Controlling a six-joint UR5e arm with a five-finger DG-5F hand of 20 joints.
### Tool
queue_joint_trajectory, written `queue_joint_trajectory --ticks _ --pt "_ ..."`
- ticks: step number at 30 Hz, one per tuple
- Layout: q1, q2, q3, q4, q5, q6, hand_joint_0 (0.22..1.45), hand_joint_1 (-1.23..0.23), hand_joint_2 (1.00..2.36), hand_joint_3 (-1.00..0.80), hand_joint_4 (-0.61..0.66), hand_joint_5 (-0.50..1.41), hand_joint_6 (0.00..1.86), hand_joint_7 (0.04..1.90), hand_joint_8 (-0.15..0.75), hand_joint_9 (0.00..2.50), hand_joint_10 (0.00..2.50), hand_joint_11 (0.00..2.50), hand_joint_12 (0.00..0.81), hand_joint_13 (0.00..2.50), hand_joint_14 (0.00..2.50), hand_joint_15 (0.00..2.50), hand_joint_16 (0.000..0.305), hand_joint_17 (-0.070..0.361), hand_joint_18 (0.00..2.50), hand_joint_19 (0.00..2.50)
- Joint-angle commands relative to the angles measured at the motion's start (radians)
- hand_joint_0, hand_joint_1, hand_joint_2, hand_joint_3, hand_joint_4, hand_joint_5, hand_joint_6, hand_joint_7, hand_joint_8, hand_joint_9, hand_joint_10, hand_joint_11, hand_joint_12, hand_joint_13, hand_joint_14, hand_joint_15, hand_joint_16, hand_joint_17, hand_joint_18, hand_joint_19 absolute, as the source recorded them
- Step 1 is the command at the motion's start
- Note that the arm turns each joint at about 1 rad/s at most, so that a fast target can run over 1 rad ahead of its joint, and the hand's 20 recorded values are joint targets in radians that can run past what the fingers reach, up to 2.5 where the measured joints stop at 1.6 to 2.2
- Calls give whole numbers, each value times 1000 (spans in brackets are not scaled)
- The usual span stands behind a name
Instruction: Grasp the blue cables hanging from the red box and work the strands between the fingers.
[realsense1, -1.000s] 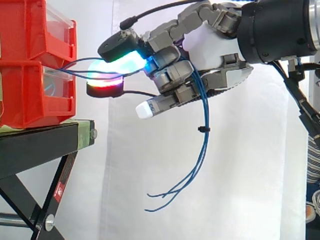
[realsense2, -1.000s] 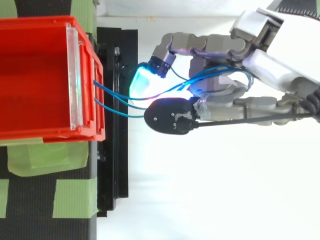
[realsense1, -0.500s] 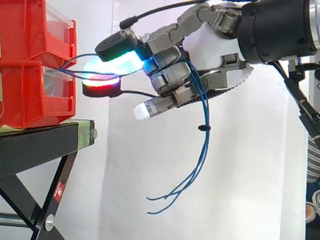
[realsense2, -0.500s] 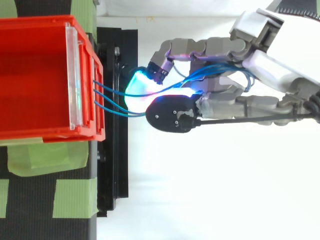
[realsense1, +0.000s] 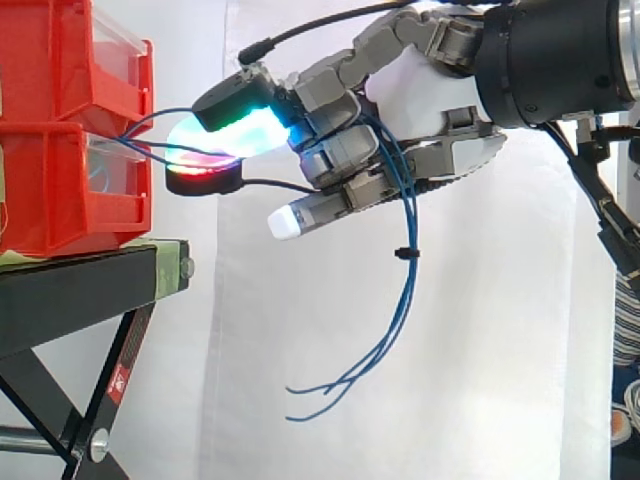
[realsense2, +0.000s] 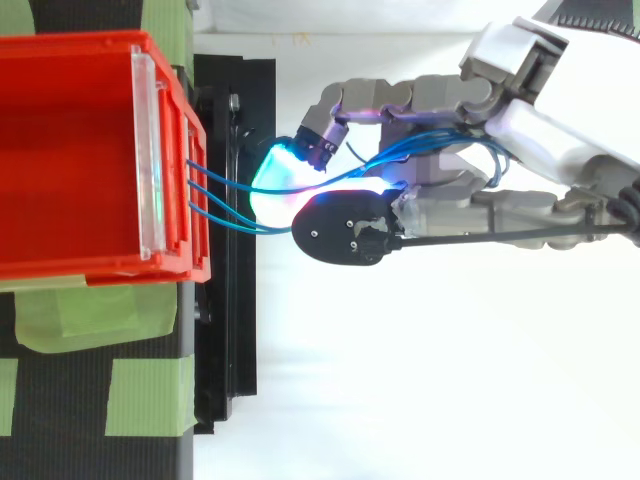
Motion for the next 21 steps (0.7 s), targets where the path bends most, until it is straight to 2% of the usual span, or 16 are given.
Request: queue_joint_trajectory --ticks 1,3,4,5,6,7,8,9,12,13,14,16,18,19,20,21 --pt "0 0 1 0 0 0 1239 -729 1005 20 291 639 21 1139 359 546 2500 2500 429 488 2500 1930 54 123 672 454" --pt "0 0 0 0 0 0 1198 -727 1001 113 308 670 21 1128 350 577 2500 2500 452 537 2500 1940 56 125 771 488" --pt "0 0 1 -2 0 -1 969 -699 1216 62 364 655 20 1104 373 544 2500 2500 481 560 2500 1924 68 153 920 444" --pt "0 0 0 0 0 0 871 -669 1343 5 406 650 21 1096 389 527 2500 2500 490 550 2500 1864 73 165 942 369" --pt "0 0 0 0 0 0 743 -670 1370 -184 454 626 20 1091 409 502 2500 2500 516 570 2500 1829 87 195 1000 216" --pt "0 0 0 0 0 -1 772 -645 1007 -340 447 613 21 1093 414 483 2500 2500 521 518 2500 1850 85 190 939 239" --pt "0 0 1 0 0 0 769 -635 1010 -426 427 603 21 1098 410 470 2500 2500 518 495 2500 1865 80 179 884 300" --pt "-1 0 0 0 0 -1 833 -673 1015 -530 365 575 21 1124 396 430 2500 2500 485 408 2500 1983 57 129 724 636" --pt "-1 0 1 0 0 0 1020 -729 1012 -674 346 512 23 1253 408 383 2500 2500 484 422 2500 1975 58 130 838 732" --pt "-1 0 0 0 0 0 1144 -730 1016 -213 324 549 21 1178 386 439 2500 2500 466 440 2500 1911 55 125 740 624" --pt "-1 0 0 0 0 -1 1192 -719 1009 -49 316 601 21 1157 375 520 2500 2500 450 485 2500 1939 54 120 705 554" --pt "-1 0 0 0 0 0 1218 -720 1001 92 311 665 21 1135 351 589 2500 2500 442 515 2500 1905 55 123 731 488" --pt "-1 0 0 0 2 0 1032 -679 1203 65 371 671 22 1144 368 595 2500 2500 467 575 2500 1949 62 140 895 517" --pt "-1 0 1 0 2 0 831 -608 1444 -35 434 653 20 1122 397 574 2500 2500 502 605 2500 1892 74 167 963 374" --pt "-1 0 0 0 2 0 780 -605 1456 -68 463 644 22 1122 406 568 2500 2500 510 577 2500 1816 80 180 977 286" --pt "-1 0 0 0 2 0 764 -616 1109 -204 488 632 21 1100 419 556 2500 2500 530 593 2500 1825 89 201 1015 183"
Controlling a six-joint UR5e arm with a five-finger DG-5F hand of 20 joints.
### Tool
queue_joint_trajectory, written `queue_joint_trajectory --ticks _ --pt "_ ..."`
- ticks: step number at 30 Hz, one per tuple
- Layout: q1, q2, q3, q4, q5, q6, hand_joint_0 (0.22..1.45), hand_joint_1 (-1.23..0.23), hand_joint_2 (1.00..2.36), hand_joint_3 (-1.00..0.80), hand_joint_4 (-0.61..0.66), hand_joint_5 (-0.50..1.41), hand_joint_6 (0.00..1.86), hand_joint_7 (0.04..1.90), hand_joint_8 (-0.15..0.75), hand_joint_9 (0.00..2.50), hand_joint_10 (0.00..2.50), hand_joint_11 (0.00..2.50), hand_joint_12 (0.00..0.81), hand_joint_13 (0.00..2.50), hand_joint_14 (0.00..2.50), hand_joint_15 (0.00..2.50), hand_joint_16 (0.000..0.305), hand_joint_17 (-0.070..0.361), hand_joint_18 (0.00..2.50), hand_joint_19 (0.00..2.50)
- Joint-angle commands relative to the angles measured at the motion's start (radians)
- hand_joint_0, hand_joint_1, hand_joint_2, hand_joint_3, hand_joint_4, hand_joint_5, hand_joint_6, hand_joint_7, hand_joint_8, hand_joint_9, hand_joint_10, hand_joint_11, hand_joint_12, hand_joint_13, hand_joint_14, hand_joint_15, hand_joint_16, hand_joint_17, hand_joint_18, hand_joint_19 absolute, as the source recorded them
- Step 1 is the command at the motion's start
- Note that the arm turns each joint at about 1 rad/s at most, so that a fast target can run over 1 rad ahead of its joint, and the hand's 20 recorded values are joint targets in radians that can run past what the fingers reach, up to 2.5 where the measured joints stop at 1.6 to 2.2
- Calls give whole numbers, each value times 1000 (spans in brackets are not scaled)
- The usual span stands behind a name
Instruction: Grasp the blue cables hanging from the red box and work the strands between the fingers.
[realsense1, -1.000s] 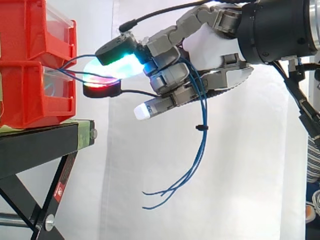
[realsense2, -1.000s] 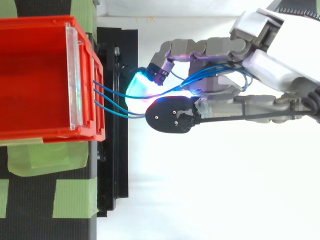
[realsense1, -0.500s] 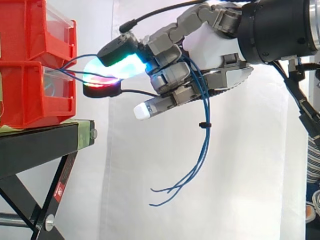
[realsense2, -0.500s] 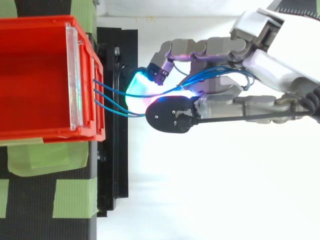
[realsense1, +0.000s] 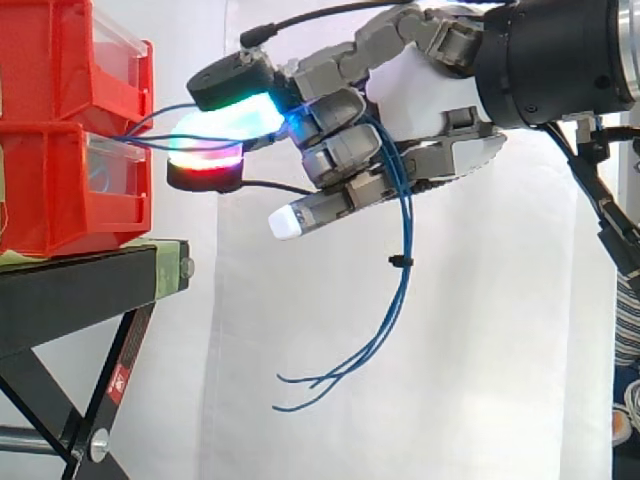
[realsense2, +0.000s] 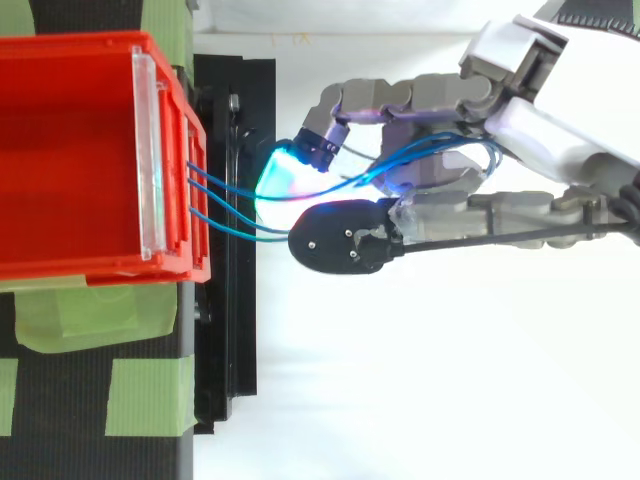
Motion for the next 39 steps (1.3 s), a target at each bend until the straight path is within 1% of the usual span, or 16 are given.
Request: queue_joint_trajectory --ticks 1,4,8,9,10,12,18,20,22,23,24,27,28,32,35,39 --pt "0 2 0 0 1 0 836 -647 1001 -183 471 619 21 1108 429 531 2500 2500 533 569 2500 1844 83 188 958 245" --pt "0 0 0 0 1 0 1197 -711 1007 40 318 593 21 1123 370 523 2500 2500 450 481 2500 1893 55 123 678 493" --pt "0 0 0 0 1 0 1275 -736 1001 85 303 689 21 1093 321 623 2500 2500 413 482 2500 1924 54 122 621 424" --pt "0 0 0 2 1 -1 877 -727 1279 -22 467 626 21 1039 384 543 2500 2500 487 525 2500 1886 76 170 895 410" --pt "0 0 0 2 1 0 771 -691 1003 -295 521 616 20 1029 414 520 2500 2500 521 529 2500 1850 92 206 943 236" --pt "0 0 0 0 1 0 751 -634 1007 -778 436 570 20 1026 388 452 2500 2500 483 392 2500 1989 66 148 684 584" --pt "2 0 0 2 -1 -1 1276 -731 1005 -57 274 638 22 1173 351 566 2500 2500 414 447 2500 1961 56 126 598 466" --pt "0 0 1 2 -1 -1 1214 -735 1047 73 297 700 23 1188 344 615 2500 2500 441 526 2500 1947 56 125 704 497" --pt "0 0 0 2 1 -1 761 -675 1416 -216 491 631 21 1115 416 554 2500 2500 510 591 2500 1848 86 193 993 269" --pt "2 0 0 2 1 -1 801 -675 1064 -216 497 627 21 1111 421 540 2500 2500 522 584 2500 1836 89 200 1006 227" --pt "2 0 0 2 1 -1 761 -623 1011 -459 457 593 21 1095 420 493 2500 2500 524 507 2500 1878 81 182 882 298" --pt "2 0 0 2 1 -1 1029 -719 1013 -444 334 490 21 1157 417 419 2500 2500 481 435 2500 1945 59 133 777 637" --pt "3 0 1 2 1 -1 1189 -707 1009 -65 297 532 20 1125 392 484 2500 2500 461 457 2500 1893 55 124 658 525" --pt "3 0 1 2 1 -1 1210 -715 1001 81 283 623 20 1161 372 544 2500 2500 454 495 2500 1957 57 128 681 533" --pt "3 0 0 2 1 -1 745 -639 1011 -640 387 552 21 1129 400 432 2500 2500 494 428 2500 1991 66 148 744 563" --pt "3 0 0 2 1 -1 1066 -736 1009 -743 303 461 22 1190 414 378 2500 2500 478 413 2500 1973 58 132 804 720"
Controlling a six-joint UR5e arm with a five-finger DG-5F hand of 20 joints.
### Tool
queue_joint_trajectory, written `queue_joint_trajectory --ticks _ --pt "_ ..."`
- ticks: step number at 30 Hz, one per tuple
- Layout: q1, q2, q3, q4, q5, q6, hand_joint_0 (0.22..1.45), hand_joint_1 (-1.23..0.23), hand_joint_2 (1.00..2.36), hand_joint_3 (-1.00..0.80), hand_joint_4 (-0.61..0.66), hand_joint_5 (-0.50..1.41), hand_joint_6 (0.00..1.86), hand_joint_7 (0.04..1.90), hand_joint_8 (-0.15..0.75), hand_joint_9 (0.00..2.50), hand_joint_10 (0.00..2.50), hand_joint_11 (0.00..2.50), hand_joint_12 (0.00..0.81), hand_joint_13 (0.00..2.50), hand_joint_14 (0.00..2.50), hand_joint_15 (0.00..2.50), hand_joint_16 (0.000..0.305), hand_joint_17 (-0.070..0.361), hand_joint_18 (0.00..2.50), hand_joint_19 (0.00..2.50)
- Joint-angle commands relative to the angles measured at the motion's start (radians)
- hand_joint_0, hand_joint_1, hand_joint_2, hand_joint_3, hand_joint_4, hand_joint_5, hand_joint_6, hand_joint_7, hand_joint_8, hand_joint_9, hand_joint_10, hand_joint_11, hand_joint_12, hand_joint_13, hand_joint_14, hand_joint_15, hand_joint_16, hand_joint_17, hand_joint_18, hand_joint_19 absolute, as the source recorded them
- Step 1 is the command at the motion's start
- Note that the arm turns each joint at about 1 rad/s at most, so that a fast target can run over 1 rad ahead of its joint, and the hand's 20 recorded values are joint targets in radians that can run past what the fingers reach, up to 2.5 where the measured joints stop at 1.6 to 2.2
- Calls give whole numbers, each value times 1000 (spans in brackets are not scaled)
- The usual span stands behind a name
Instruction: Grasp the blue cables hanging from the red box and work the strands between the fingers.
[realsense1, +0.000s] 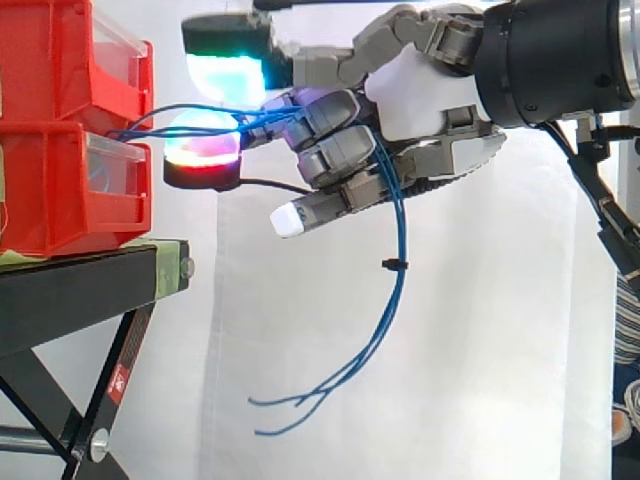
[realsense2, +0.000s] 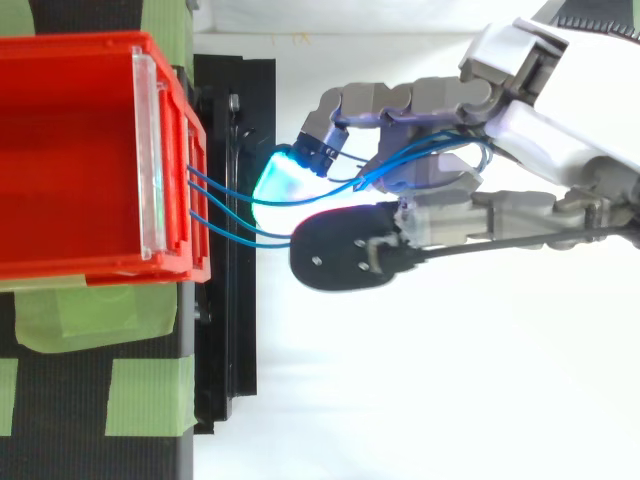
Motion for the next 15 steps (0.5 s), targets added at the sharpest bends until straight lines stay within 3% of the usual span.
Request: queue_joint_trajectory --ticks 1,3,6,8,10,12,14,15 --pt "0 0 0 0 0 0 1170 -738 1018 -306 286 469 20 1151 395 402 2500 2500 461 411 2500 1911 56 127 665 580" --pt "0 0 1 0 0 0 1277 -727 1011 -170 242 583 21 1137 362 502 2500 2500 412 417 2500 1985 56 125 555 486" --pt "0 0 0 0 -1 0 1262 -732 1003 21 255 656 21 1182 350 560 2500 2500 445 483 2500 1892 56 126 629 444" --pt "0 0 0 0 0 0 1250 -729 1001 58 275 658 21 1186 361 570 2500 2500 448 492 2500 1925 56 126 649 458" --pt "0 0 0 0 -1 0 943 -682 1261 11 349 629 21 1194 400 503 2500 2500 484 519 2500 1894 71 159 871 452" --pt "0 0 0 0 0 0 821 -689 1385 -36 363 613 21 1199 421 470 2500 2500 512 518 2500 1848 81 183 923 313" --pt "0 0 0 0 0 0 808 -706 1365 -59 375 601 20 1202 424 454 2500 2500 515 503 2500 1844 85 191 926 269" --pt "0 0 0 0 0 0 994 -756 1000 125 348 580 21 1213 413 418 2500 2500 498 440 2500 1876 73 164 800 403"
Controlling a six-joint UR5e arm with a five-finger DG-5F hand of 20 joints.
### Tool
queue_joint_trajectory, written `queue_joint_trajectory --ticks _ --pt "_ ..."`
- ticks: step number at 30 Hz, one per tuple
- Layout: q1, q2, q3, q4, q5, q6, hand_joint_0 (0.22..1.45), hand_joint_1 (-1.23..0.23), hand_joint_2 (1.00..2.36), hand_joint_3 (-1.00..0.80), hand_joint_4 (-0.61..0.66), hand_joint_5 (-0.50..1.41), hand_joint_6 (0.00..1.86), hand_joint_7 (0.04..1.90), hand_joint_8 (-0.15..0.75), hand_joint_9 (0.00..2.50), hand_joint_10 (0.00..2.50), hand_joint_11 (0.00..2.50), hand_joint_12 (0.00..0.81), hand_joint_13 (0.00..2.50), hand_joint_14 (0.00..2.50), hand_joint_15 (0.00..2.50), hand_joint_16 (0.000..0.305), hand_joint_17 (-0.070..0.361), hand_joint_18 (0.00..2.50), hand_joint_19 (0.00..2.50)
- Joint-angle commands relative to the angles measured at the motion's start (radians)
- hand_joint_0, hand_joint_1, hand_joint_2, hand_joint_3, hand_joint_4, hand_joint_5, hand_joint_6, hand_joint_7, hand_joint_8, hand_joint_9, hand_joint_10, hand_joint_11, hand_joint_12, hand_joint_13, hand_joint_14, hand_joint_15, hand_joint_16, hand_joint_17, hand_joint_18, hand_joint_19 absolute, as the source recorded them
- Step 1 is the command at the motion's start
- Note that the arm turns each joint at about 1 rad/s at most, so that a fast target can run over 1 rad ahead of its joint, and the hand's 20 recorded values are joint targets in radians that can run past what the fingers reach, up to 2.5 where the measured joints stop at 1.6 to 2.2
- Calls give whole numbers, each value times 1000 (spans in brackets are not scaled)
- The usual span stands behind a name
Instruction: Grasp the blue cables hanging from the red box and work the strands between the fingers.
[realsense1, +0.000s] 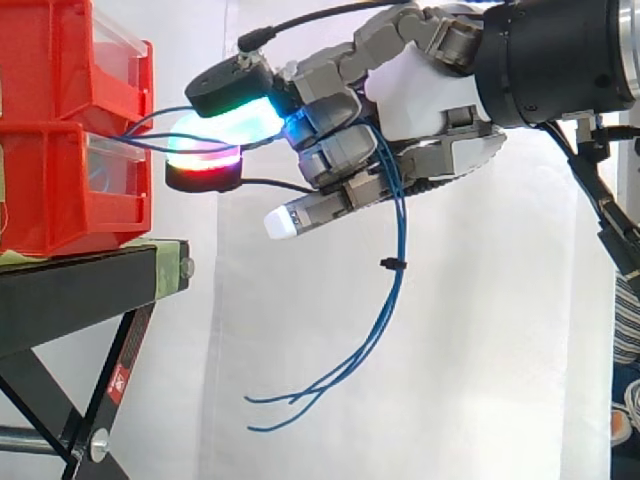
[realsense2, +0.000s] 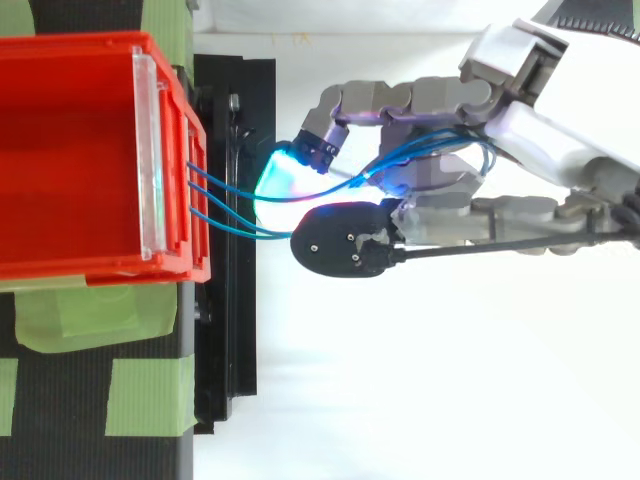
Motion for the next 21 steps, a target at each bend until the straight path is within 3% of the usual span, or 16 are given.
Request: queue_joint_trajectory --ticks 1,4,6,7,9,10,11,12,13,14,16,20,21 --pt "0 0 0 0 0 0 1178 -727 1010 55 264 585 21 1222 381 412 2500 2500 456 364 2500 1879 57 127 565 528" --pt "0 0 0 0 0 0 1311 -709 1007 51 226 700 22 1219 338 561 2500 2500 410 382 2500 1989 57 129 468 429" --pt "0 0 0 1 0 0 1256 -717 1002 149 258 722 22 1202 328 585 2500 2500 432 435 2500 1951 57 128 588 488" --pt "2 0 0 1 0 0 1011 -689 1235 129 321 714 22 1174 351 541 2500 2500 456 463 2500 1939 65 146 754 516" --pt "0 1 0 0 0 2 734 -565 1661 -65 421 691 22 1134 394 486 2500 2500 502 445 2500 1817 86 192 858 270" --pt "0 0 0 -2 0 8 637 -483 1758 -207 455 687 21 1116 415 474 2500 2500 526 420 2500 1776 96 215 862 168" --pt "0 0 0 -2 0 12 649 -491 1698 -185 460 684 22 1119 415 471 2500 2500 526 417 2500 1782 96 215 856 164" --pt "0 0 0 -2 0 17 722 -581 1533 -127 459 665 22 1136 425 464 2500 2500 524 399 2500 1787 92 207 824 182" --pt "2 1 0 -2 0 18 890 -716 1285 -107 438 614 25 1226 416 426 2500 2500 504 362 2500 1790 79 178 753 341" --pt "0 0 0 -2 0 18 1124 -716 1007 144 378 627 22 1177 371 456 2500 2500 451 334 2500 1844 62 139 611 520" --pt "0 0 0 -3 0 20 1300 -704 1004 127 308 700 22 1155 336 608 2500 2500 414 392 2500 1933 58 130 499 470" --pt "-2 0 0 -3 0 23 1330 -719 1004 126 293 761 22 1144 293 678 2500 2500 398 409 2500 1924 57 129 486 460" --pt "-2 0 0 -3 0 25 1255 -742 1048 159 326 767 23 1135 287 678 2500 2500 418 438 2500 1994 57 128 595 553"
